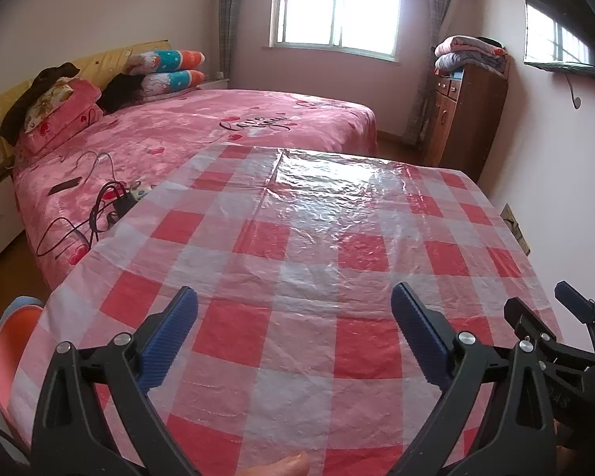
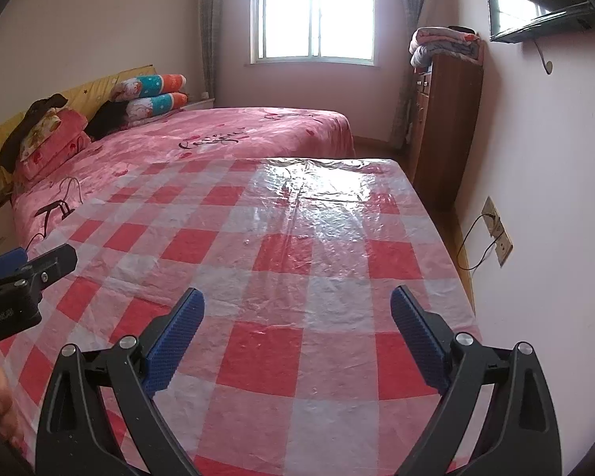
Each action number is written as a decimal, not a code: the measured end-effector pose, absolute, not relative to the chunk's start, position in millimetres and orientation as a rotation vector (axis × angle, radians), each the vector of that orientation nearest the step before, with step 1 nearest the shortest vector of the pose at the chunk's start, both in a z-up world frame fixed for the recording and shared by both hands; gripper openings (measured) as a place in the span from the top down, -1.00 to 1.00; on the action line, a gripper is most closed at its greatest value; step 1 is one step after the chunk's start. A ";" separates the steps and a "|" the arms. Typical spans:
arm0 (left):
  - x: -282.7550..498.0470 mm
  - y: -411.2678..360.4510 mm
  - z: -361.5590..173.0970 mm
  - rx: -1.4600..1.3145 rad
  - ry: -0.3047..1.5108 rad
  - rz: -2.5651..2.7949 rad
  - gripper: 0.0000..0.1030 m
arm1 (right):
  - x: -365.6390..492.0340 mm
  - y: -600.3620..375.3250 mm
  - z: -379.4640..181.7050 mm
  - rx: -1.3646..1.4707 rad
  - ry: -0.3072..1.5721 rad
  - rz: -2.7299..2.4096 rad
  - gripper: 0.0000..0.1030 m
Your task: Collect trash
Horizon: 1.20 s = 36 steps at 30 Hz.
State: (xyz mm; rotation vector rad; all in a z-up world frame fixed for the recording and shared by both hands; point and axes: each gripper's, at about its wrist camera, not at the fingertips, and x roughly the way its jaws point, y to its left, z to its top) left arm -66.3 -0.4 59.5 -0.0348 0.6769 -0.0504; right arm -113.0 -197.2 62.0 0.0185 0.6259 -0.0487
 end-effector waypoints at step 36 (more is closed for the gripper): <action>-70.6 -3.5 59.7 0.001 0.645 -0.032 -0.91 | -111.8 -183.7 56.4 0.000 0.645 0.003 -0.82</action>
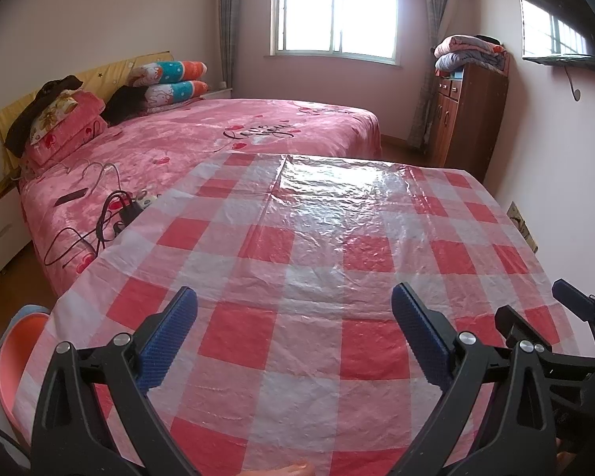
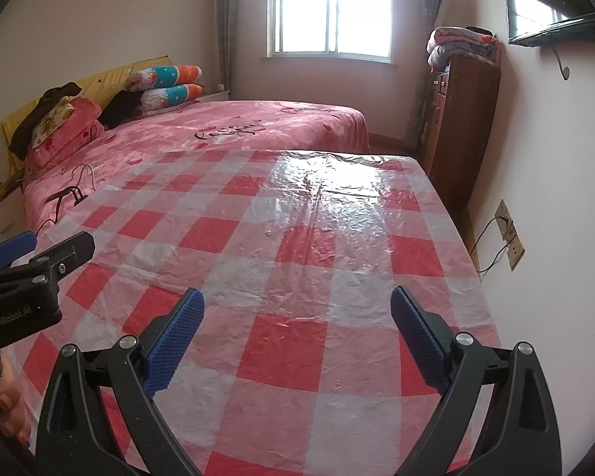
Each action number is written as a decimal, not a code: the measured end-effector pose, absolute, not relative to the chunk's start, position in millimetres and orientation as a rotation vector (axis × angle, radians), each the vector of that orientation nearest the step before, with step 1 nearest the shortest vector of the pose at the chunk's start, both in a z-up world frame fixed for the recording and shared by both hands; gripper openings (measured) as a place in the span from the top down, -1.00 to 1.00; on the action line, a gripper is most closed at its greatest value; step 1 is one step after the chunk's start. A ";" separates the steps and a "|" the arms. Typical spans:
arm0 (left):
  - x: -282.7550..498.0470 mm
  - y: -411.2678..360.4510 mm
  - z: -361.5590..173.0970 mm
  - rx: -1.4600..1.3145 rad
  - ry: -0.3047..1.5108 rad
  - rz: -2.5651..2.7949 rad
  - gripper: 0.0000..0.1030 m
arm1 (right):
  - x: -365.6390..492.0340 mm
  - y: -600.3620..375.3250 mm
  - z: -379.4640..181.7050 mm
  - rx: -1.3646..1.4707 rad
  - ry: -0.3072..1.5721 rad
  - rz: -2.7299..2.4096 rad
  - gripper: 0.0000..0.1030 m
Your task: Collect trash
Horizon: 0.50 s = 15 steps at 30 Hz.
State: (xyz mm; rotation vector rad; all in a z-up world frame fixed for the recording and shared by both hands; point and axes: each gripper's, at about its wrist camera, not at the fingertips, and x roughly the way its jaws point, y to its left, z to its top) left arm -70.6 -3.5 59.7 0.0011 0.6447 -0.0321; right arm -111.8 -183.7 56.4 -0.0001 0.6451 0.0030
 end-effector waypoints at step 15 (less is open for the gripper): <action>-65.8 -6.8 49.8 0.009 0.662 -0.040 -0.92 | -107.2 -189.1 53.9 0.035 0.674 0.004 -0.82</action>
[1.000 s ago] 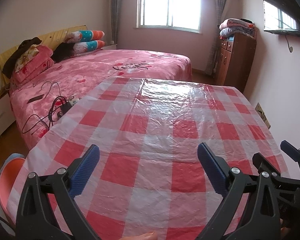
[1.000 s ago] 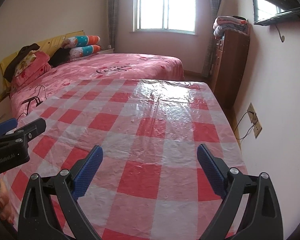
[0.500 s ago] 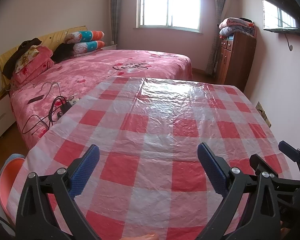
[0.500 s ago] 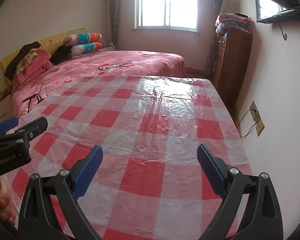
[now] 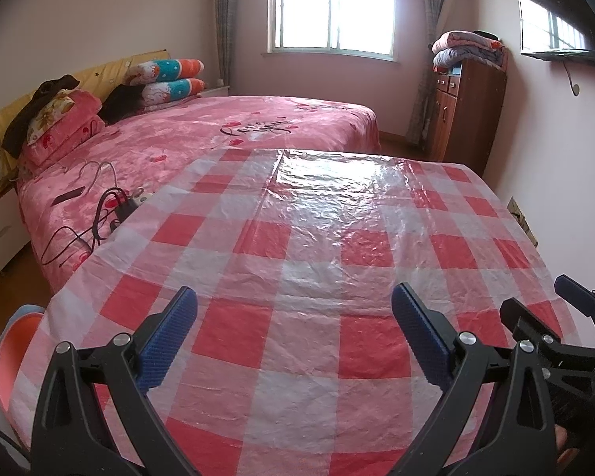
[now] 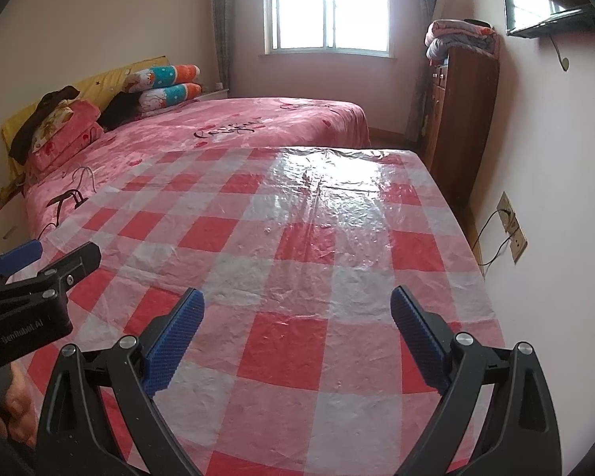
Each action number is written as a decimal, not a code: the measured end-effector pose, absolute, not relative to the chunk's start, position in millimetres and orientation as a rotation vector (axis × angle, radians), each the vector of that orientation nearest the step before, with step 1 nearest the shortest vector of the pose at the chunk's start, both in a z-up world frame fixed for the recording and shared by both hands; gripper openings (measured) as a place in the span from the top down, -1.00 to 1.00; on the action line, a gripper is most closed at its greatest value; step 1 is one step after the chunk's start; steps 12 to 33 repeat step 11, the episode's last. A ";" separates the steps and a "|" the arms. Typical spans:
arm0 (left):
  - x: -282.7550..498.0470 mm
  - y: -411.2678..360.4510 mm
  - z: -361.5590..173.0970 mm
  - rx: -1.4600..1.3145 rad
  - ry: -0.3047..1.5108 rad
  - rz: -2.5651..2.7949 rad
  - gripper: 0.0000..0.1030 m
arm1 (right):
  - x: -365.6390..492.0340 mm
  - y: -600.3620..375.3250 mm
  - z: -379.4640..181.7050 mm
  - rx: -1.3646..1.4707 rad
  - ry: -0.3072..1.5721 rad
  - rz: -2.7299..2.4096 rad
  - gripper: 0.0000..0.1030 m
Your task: Collect trash
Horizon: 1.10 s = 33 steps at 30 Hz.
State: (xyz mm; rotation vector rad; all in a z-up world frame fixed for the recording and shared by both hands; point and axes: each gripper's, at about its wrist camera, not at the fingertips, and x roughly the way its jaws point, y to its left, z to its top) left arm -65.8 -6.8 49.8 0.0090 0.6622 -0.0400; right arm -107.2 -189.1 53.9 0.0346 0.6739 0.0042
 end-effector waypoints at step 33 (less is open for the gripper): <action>-25.5 -8.2 7.3 0.018 0.895 -0.040 -0.91 | -75.1 -196.6 20.7 0.080 0.878 -0.043 -0.82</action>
